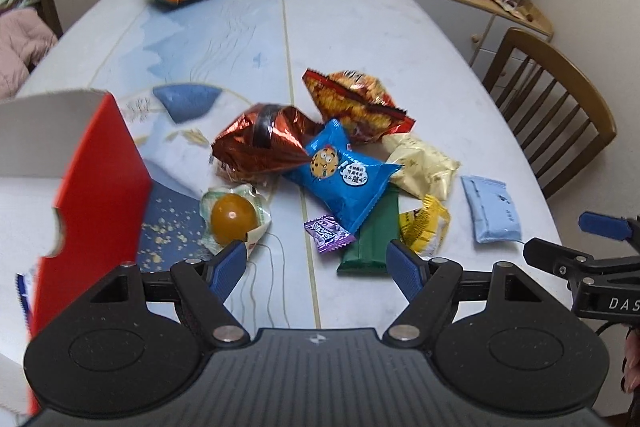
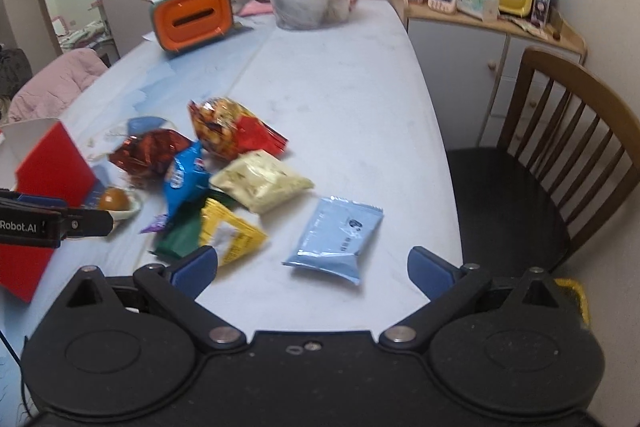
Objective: Organize snacks
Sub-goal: 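Move both tools back to the snack pile, then grasp the purple candy with the left gripper while the right grasps the light-blue packet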
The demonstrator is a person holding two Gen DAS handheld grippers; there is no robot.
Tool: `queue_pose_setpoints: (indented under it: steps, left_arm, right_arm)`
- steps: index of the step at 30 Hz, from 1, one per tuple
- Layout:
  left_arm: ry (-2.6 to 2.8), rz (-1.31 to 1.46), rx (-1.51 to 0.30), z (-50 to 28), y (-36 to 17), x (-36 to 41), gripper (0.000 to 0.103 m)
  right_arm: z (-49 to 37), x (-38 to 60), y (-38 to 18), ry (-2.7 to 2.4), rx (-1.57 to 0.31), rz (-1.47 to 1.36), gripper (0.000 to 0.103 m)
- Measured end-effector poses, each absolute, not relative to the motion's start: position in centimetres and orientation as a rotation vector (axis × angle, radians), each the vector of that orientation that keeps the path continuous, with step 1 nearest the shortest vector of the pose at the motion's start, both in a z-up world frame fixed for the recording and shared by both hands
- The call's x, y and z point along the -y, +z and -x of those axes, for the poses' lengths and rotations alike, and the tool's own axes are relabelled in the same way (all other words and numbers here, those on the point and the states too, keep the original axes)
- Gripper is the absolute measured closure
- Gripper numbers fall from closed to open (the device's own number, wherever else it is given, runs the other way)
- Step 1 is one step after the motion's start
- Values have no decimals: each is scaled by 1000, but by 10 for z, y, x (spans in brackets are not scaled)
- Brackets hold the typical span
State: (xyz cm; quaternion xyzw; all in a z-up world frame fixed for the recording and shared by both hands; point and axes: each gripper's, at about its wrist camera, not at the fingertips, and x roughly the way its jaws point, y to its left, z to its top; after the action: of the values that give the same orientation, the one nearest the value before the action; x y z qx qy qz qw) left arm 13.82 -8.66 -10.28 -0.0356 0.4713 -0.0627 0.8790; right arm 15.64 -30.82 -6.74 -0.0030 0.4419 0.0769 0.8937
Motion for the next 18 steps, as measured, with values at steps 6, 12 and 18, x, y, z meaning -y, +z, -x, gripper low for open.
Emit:
queue_pose_setpoints:
  steps: [6, 12, 18]
  left_arm:
    - [-106, 107, -1039, -159, -124, 90, 27]
    - [-105, 140, -1081, -171, -138, 92, 34]
    - [-98, 211, -1115, -181, -146, 85, 38]
  right_arm:
    - [-177, 315, -88, 148, -961, -7, 5]
    - [-190, 315, -100, 164, -988, -6, 13]
    - [-202, 313, -109, 160, -1014, -16, 15]
